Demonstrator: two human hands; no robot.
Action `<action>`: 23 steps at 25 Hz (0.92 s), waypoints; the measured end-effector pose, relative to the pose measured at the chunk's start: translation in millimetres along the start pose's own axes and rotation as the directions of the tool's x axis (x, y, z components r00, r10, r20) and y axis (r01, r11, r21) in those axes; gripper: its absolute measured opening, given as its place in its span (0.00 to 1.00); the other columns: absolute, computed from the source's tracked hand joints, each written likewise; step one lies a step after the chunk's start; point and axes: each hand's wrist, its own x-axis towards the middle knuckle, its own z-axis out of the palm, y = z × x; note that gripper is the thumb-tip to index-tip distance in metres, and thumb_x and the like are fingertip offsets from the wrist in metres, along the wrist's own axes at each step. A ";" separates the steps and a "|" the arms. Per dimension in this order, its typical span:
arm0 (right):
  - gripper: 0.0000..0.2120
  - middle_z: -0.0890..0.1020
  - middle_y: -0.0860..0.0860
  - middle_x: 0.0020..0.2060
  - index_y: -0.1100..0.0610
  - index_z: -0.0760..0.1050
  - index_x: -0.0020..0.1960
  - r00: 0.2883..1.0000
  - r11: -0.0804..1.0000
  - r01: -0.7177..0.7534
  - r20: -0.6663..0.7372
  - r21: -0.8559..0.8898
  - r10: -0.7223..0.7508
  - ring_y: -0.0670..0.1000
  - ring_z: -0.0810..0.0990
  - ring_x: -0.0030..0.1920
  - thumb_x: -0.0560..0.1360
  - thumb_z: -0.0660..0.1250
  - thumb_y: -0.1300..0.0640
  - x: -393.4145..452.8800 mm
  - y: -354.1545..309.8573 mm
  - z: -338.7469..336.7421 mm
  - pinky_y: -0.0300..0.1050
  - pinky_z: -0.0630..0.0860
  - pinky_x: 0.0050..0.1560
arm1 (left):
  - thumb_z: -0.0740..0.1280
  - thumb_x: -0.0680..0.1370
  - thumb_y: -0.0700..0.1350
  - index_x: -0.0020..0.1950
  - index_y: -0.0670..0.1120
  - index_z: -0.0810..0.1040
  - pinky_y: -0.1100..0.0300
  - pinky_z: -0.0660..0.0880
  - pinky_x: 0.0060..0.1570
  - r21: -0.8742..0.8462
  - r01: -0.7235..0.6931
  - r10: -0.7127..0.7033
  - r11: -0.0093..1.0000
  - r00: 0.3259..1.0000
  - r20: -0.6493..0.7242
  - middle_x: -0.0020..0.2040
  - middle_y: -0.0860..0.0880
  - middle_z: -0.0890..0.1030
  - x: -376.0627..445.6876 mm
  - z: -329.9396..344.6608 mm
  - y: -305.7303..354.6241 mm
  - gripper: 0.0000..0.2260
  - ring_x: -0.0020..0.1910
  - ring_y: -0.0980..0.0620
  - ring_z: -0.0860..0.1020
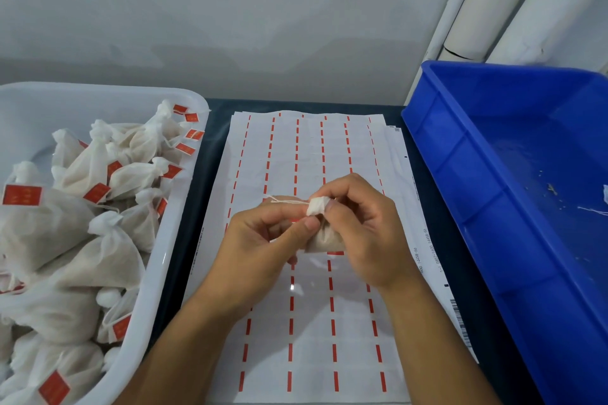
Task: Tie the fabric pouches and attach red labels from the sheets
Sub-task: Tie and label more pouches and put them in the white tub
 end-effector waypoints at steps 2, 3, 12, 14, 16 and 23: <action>0.08 0.82 0.48 0.42 0.54 0.81 0.48 0.999 0.999 -0.041 -0.010 0.001 0.041 0.54 0.81 0.45 0.77 0.65 0.52 0.3 -0.3 1.0 0.51 0.81 0.44 | 0.72 0.74 0.48 0.51 0.51 0.89 0.65 0.77 0.34 -0.008 0.010 -0.011 1.000 0.998 -0.067 0.47 0.49 0.85 1.1 3.9 -1.6 0.09 0.39 0.55 0.81; 0.08 0.83 0.47 0.42 0.53 0.81 0.48 0.998 0.998 -0.057 -0.009 -0.001 0.057 0.53 0.81 0.45 0.77 0.65 0.51 0.3 -0.7 2.0 0.49 0.81 0.44 | 0.73 0.74 0.48 0.51 0.50 0.89 0.66 0.76 0.33 -0.039 0.016 -0.019 0.999 0.995 -0.102 0.47 0.48 0.85 1.1 5.7 -2.4 0.08 0.38 0.56 0.81; 0.08 0.83 0.44 0.39 0.47 0.83 0.44 0.976 0.975 -0.217 0.027 0.052 0.216 0.41 0.80 0.41 0.78 0.65 0.50 2.5 -4.6 7.6 0.33 0.76 0.41 | 0.74 0.74 0.49 0.46 0.48 0.88 0.68 0.76 0.34 -0.068 0.041 -0.060 0.997 0.947 -0.316 0.46 0.46 0.85 1.9 11.0 -3.2 0.06 0.38 0.57 0.83; 0.10 0.83 0.44 0.40 0.44 0.83 0.43 0.946 0.941 -0.321 0.080 0.110 0.313 0.42 0.80 0.43 0.77 0.64 0.47 3.5 -4.9 7.7 0.37 0.77 0.45 | 0.73 0.75 0.49 0.45 0.50 0.87 0.69 0.75 0.34 -0.045 0.075 -0.086 0.996 0.945 -0.315 0.44 0.49 0.85 1.9 11.7 -3.1 0.05 0.39 0.58 0.83; 0.10 0.82 0.47 0.43 0.45 0.83 0.43 0.906 0.885 -0.422 0.135 0.197 0.402 0.47 0.80 0.48 0.76 0.63 0.46 3.4 -2.7 8.0 0.47 0.78 0.51 | 0.71 0.77 0.49 0.45 0.50 0.87 0.70 0.75 0.34 -0.016 0.101 -0.101 0.995 0.948 -0.302 0.44 0.50 0.85 2.0 12.6 -2.8 0.05 0.40 0.58 0.82; 0.12 0.79 0.65 0.55 0.60 0.81 0.49 0.835 0.623 -0.545 0.299 0.561 0.461 0.69 0.77 0.66 0.76 0.67 0.52 1.3 7.5 8.8 0.62 0.76 0.64 | 0.67 0.80 0.51 0.46 0.53 0.84 0.67 0.75 0.37 0.103 0.075 -0.045 0.992 0.963 -0.267 0.47 0.53 0.81 -0.7 14.7 -4.9 0.07 0.43 0.58 0.80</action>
